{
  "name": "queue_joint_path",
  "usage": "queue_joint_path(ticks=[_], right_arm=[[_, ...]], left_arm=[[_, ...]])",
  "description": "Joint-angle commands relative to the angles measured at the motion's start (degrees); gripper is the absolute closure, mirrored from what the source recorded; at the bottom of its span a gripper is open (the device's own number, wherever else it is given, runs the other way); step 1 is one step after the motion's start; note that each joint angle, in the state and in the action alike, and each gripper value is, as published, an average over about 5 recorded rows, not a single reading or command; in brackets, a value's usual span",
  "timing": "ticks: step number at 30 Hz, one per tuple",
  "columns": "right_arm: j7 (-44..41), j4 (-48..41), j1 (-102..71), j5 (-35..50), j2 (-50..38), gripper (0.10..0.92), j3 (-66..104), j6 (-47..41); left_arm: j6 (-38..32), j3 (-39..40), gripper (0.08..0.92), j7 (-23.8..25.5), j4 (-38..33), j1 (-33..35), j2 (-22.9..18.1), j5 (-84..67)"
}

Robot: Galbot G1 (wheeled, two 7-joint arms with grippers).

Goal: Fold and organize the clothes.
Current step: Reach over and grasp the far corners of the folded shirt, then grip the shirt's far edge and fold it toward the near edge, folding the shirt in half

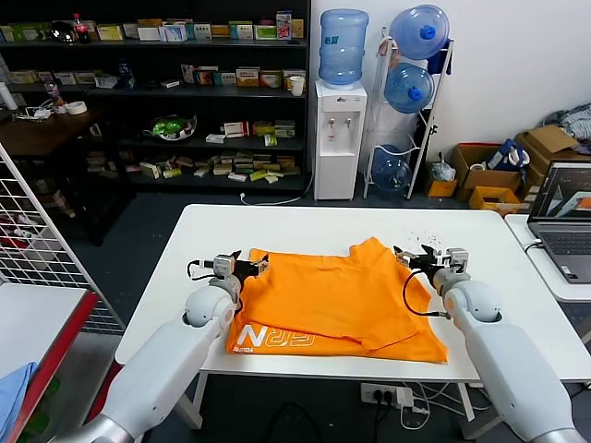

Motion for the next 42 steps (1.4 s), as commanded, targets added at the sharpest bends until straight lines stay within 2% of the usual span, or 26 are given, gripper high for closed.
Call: queue_joint_path(ticks=[1, 7, 13, 26, 32, 38, 42], right_arm=[[-3.3, -12.14, 5.81, -4.44, 4.31, 0.203, -1.67, 1.19], [-4.13, -14.54, 6.1, -5.62, 6.1, 0.209, -1.85, 2.05], [-4.2, -15.77, 6.36, -6.23, 7.45, 0.345, -2.16, 2.82], [-5.68, -18.07, 7.33, -10.35, 9.3, 0.727, -1.87, 5.85], [-5.61, -17.18, 6.64, -11.3, 9.51, 0.881, -1.5, 10.5], [-3.0, -10.83, 3.43, -11.38, 8.19, 0.901, -0.35, 15.93], [-0.58, -2.53, -1.08, -10.61, 5.76, 0.901, -0.18, 15.55]], left_arm=[[-1.52, 0.13, 0.177, 1.91, 16.01, -6.62, -6.48, 3.02], [-2.04, -1.22, 0.177, 3.12, 20.48, -7.67, -7.94, 4.95], [-1.77, -1.78, 0.209, 3.77, 20.69, -6.85, -7.53, 5.2], [-1.84, -2.35, 0.579, 3.76, 15.51, -3.53, -6.24, 3.73], [-4.4, -2.07, 0.752, 3.45, 10.75, -1.25, -4.95, 4.0], [-7.43, -1.75, 0.895, 3.93, 3.82, 1.64, -1.33, 4.93], [-8.28, -1.94, 0.904, 3.79, -1.22, 4.1, 1.5, 5.14]])
